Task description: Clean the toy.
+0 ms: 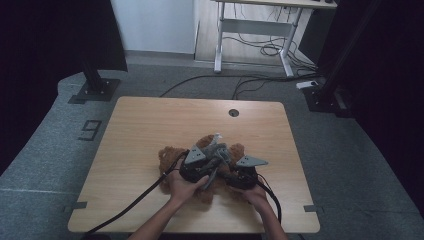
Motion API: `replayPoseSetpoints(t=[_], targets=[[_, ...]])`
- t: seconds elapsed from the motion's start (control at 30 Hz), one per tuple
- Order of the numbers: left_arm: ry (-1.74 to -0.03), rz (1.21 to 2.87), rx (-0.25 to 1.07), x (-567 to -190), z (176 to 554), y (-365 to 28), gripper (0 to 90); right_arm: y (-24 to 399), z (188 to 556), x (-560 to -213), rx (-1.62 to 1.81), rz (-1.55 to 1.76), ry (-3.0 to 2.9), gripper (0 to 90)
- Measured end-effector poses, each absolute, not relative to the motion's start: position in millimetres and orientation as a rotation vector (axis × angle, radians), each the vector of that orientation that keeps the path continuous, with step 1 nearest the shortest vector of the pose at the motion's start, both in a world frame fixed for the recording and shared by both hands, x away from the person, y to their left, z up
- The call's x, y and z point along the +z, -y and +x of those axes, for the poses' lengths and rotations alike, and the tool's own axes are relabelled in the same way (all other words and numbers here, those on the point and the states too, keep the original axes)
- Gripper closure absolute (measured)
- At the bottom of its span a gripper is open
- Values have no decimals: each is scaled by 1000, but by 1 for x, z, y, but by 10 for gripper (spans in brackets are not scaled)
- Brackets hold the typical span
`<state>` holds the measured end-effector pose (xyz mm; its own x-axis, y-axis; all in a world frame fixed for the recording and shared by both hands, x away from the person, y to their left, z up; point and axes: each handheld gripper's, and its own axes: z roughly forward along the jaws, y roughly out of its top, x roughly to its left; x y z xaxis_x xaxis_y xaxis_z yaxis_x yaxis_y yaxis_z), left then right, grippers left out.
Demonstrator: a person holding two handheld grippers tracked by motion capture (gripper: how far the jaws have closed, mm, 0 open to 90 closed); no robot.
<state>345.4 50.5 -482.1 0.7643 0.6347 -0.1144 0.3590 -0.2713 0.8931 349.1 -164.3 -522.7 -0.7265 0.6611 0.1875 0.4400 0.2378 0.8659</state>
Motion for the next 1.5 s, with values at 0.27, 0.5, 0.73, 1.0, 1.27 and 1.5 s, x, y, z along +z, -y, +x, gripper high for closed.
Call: replayPoseSetpoints(t=[0.27, 0.5, 0.73, 1.0, 1.27, 1.5], targets=[[-778, 1908, 410, -477, 336, -84, 749, 165, 349, -523, 1500, 1032, -2295, 566], [-826, 1809, 405, -475, 327, -131, 751, 163, 348, -523, 1509, 1010, -2304, 564], [-839, 1764, 454, -466, 318, -155, 751, 164, 349, -523, 1513, 1016, -2304, 564], [-915, 1745, 509, -468, 312, -193, 751, 165, 350, -523, 1518, 1027, -2300, 562], [-1047, 1734, 519, -493, 312, -230, 752, 165, 350, -524, 1527, 1037, -2297, 562], [-1096, 1748, 551, -494, 315, -244, 752, 166, 350, -524, 1528, 1044, -2294, 562]])
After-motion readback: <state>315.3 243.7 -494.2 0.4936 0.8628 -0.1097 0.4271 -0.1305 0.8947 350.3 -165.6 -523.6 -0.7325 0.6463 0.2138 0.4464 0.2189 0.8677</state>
